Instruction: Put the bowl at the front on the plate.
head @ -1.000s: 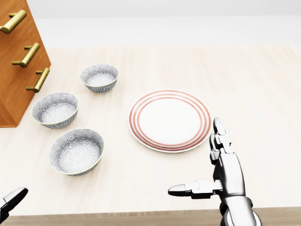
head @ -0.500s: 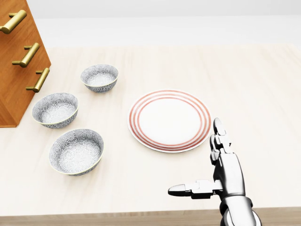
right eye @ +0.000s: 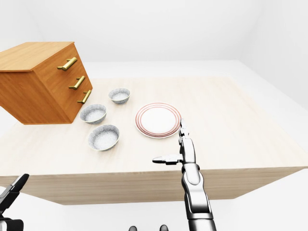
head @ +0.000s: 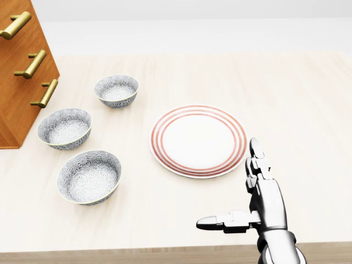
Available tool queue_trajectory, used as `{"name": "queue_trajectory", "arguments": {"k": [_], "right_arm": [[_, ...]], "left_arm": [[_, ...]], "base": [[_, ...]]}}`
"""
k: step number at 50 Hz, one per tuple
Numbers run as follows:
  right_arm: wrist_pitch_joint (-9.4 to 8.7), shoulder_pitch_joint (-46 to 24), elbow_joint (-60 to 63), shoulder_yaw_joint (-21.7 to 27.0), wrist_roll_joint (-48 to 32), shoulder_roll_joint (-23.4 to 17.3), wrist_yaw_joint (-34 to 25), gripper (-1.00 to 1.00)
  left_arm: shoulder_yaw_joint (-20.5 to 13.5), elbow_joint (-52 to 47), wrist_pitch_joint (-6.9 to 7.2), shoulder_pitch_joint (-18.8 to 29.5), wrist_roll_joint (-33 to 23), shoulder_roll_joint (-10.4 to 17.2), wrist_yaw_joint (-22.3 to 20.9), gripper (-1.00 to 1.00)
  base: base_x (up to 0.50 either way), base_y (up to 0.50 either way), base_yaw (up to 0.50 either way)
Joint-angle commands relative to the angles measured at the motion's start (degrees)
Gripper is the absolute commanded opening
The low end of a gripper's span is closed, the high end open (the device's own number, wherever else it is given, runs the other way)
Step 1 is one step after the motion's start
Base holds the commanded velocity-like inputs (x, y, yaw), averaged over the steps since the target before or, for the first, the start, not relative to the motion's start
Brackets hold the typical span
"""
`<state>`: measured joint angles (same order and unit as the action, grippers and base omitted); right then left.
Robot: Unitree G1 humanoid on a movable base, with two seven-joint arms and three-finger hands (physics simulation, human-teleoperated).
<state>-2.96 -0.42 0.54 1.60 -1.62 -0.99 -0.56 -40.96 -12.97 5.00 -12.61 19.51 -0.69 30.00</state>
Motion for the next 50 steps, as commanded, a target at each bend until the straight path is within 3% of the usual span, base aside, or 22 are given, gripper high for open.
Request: {"name": "queue_trajectory", "arguments": {"k": [1, 5, 6, 7, 19, 30, 36, 50], "right_arm": [[-0.11, 0.1, 0.2, 0.0, 0.0, 0.0, 0.0, 1.0], [-0.11, 0.1, 0.2, 0.0, 0.0, 0.0, 0.0, 1.0], [0.6, 0.3, 0.4, -0.1, -0.3, -0.1, -0.1, 1.0], [-0.21, -0.2, -0.7, -0.5, -0.5, -0.3, -1.0, 1.0], [-0.69, -0.1, -0.2, -0.7, -1.4, -0.1, -1.2, 1.0], [0.47, -0.4, -1.6, -0.4, -1.4, -0.1, -1.2, 1.0], [-0.39, -0.3, -0.5, -0.6, -1.5, 0.0, -1.2, 1.0], [-0.22, -0.4, -1.0, -0.6, -1.5, -0.1, -1.3, 1.0]], "left_arm": [[-0.2, 0.0, 0.0, 0.0, 0.2, 0.0, 0.0, 1.0], [-0.2, 0.0, 0.0, 0.0, 0.2, 0.0, 0.0, 1.0], [-0.1, -0.3, 0.0, -0.2, -0.1, 0.1, 0.0, 1.0], [-0.1, 0.8, 0.0, 0.4, 0.2, -0.1, 0.0, 1.0], [-0.1, -0.2, 0.0, -0.2, 0.8, 0.0, 0.0, 1.0], [-0.2, -0.1, 0.0, -0.1, 0.9, -0.1, 0.0, 1.0], [-0.2, 0.1, 0.0, 0.1, 0.7, 0.0, 0.0, 1.0], [0.3, 1.5, 0.0, 0.4, 0.7, 0.4, 0.0, 1.0]], "base": [[0.0, 0.0, 0.0], [0.0, 0.0, 0.0], [0.0, 0.0, 0.0], [0.21, 0.0, 0.0], [0.23, 0.0, 0.0], [0.28, 0.0, 0.0], [0.28, 0.0, 0.0], [0.28, 0.0, 0.0]]}}
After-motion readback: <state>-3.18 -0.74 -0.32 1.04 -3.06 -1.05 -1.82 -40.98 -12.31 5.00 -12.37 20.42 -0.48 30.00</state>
